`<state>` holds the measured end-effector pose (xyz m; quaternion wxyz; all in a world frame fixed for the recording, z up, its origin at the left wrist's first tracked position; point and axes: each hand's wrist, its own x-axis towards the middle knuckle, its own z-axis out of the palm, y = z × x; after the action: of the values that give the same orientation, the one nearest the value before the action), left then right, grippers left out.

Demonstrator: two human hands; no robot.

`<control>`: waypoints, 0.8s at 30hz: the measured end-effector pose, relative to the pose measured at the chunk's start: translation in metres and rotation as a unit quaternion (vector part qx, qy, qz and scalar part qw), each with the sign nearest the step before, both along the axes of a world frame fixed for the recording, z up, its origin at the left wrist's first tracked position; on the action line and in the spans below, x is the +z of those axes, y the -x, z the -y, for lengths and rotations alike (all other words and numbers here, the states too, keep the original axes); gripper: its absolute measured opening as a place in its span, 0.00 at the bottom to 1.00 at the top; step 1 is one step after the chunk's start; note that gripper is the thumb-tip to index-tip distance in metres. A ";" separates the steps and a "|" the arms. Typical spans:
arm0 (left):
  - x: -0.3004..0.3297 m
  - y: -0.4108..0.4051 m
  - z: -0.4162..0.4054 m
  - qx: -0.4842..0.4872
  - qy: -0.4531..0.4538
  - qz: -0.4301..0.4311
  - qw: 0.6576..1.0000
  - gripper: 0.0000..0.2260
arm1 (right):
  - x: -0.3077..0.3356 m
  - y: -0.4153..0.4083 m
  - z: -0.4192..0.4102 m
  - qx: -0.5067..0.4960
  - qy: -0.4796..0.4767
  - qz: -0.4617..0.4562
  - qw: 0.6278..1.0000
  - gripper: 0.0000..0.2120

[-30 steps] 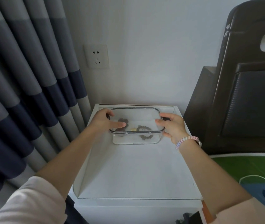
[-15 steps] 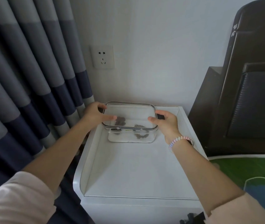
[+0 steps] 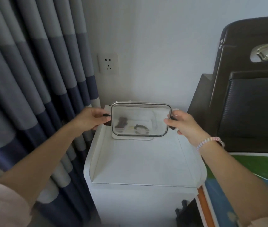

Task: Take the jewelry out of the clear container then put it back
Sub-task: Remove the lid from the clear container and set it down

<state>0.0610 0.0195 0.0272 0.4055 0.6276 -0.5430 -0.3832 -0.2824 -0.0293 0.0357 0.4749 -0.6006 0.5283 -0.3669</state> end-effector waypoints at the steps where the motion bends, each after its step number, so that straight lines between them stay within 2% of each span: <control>1: -0.002 0.003 -0.007 0.008 -0.001 -0.007 1.000 0.07 | -0.003 0.002 -0.008 0.011 0.001 -0.016 1.000 0.06; 6: -0.010 0.018 -0.044 0.028 -0.064 -0.232 0.970 0.07 | -0.016 0.006 -0.044 0.031 -0.008 -0.046 0.998 0.07; 8: -0.012 0.025 -0.053 0.076 -0.100 -0.315 0.941 0.12 | -0.021 0.007 -0.057 0.025 -0.031 -0.017 0.999 0.06; 10: -0.014 0.031 -0.059 0.115 -0.117 -0.347 0.924 0.19 | -0.029 0.007 -0.067 0.032 -0.059 0.050 0.996 0.05; 12: -0.017 0.036 -0.066 0.125 -0.125 -0.289 0.941 0.23 | -0.036 0.007 -0.075 0.029 -0.069 0.119 0.990 0.05; 14: -0.020 0.038 -0.073 0.096 -0.143 -0.233 0.957 0.19 | -0.041 0.006 -0.080 0.004 -0.073 0.172 0.982 0.07; 16: -0.023 0.040 -0.080 0.050 -0.158 -0.194 0.967 0.15 | -0.046 0.006 -0.082 -0.010 -0.096 0.206 0.974 0.07; 18: -0.027 0.043 -0.084 0.017 -0.158 -0.105 0.982 0.18 | -0.052 0.007 -0.083 0.006 -0.110 0.221 0.969 0.10; 20: -0.029 0.049 -0.084 0.000 -0.161 -0.002 0.987 0.23 | -0.057 0.007 -0.087 0.017 -0.100 0.115 0.988 0.07; 22: -0.033 0.058 -0.081 -0.023 -0.161 0.097 0.982 0.26 | -0.068 0.007 -0.089 0.042 -0.060 -0.064 0.995 0.16; 24: -0.042 0.069 -0.077 -0.037 -0.151 0.177 0.972 0.31 | -0.079 0.002 -0.091 0.070 -0.020 -0.176 0.982 0.28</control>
<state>-0.0078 0.0960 -0.0150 0.1890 0.7190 -0.5647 -0.3584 -0.2849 0.0618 -0.0428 0.4110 -0.6813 0.5680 -0.2105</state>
